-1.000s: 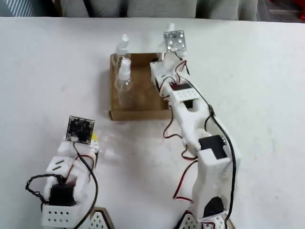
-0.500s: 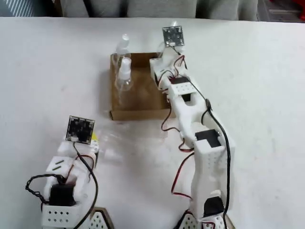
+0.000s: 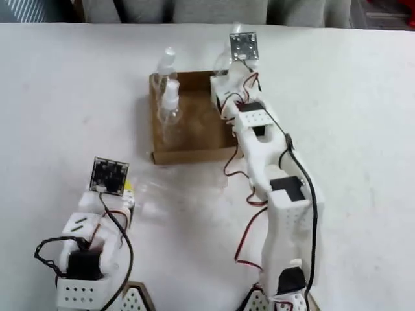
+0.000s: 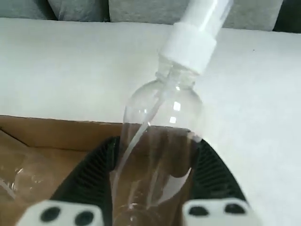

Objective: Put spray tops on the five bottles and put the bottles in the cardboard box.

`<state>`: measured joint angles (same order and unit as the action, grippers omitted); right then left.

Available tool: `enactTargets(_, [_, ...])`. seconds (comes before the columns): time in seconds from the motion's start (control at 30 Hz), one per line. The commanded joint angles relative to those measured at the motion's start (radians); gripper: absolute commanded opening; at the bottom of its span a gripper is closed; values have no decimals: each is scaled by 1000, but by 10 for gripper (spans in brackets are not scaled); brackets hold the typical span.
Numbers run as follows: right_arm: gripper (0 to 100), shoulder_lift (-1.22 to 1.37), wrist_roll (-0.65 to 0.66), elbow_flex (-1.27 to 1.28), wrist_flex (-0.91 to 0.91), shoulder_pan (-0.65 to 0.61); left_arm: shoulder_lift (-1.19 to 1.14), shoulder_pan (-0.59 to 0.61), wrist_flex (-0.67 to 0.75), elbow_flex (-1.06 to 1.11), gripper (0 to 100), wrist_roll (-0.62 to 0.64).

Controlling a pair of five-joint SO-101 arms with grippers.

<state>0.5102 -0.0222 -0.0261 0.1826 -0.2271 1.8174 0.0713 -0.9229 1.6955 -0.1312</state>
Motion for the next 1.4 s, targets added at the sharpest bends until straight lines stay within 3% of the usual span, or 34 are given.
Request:
enactTargets(0.0, [15,-142,-9,38,-56,16,10,10,-2,-3,24,-8])
enactTargets(0.43, [15,-266,-2,500,-805,-8,10,10,-2,-3,24,-8])
enactTargets(0.73, [15,-222,-2,532,-883,-10,10,10,-2,-3,24,-8])
enactTargets(1.03, [15,-35,29,531,-1214,-21,10,10,-2,-3,24,-8])
enactTargets(1.17, [15,45,127,479,-1233,-24,10,10,-2,-3,24,-8])
enactTargets(1.37, [15,111,141,427,-1233,-27,10,10,-2,-3,24,-8])
